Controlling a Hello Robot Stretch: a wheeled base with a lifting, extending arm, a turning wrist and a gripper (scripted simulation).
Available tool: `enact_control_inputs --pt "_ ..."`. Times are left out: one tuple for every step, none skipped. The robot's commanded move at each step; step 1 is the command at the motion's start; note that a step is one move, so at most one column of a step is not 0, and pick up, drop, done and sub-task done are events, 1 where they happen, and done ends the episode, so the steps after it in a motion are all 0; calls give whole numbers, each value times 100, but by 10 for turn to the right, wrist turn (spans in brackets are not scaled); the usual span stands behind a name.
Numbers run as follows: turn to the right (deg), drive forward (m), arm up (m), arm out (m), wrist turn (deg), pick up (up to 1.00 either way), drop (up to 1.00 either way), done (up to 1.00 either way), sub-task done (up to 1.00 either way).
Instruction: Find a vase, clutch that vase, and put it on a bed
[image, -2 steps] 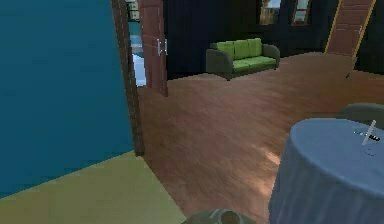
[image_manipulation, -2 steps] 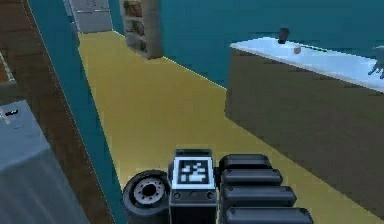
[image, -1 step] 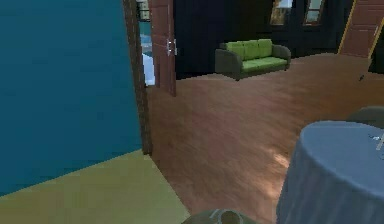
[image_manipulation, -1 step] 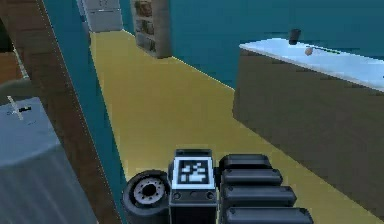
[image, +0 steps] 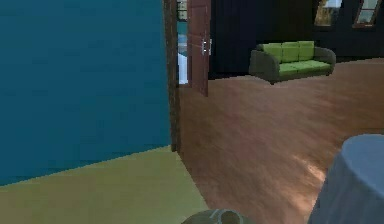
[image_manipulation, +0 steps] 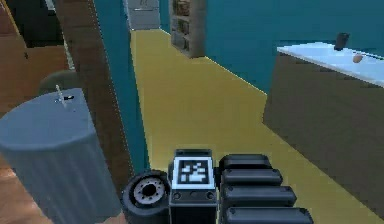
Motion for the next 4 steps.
enact_control_inputs --pt "0 10 0 0 0 0 0 0 0" --pt "120 0 0 0 0 0 0 0 0" --pt "0 100 0 0 0 0 0 0 0" --pt "30 0 0 0 0 0 0 0 0"
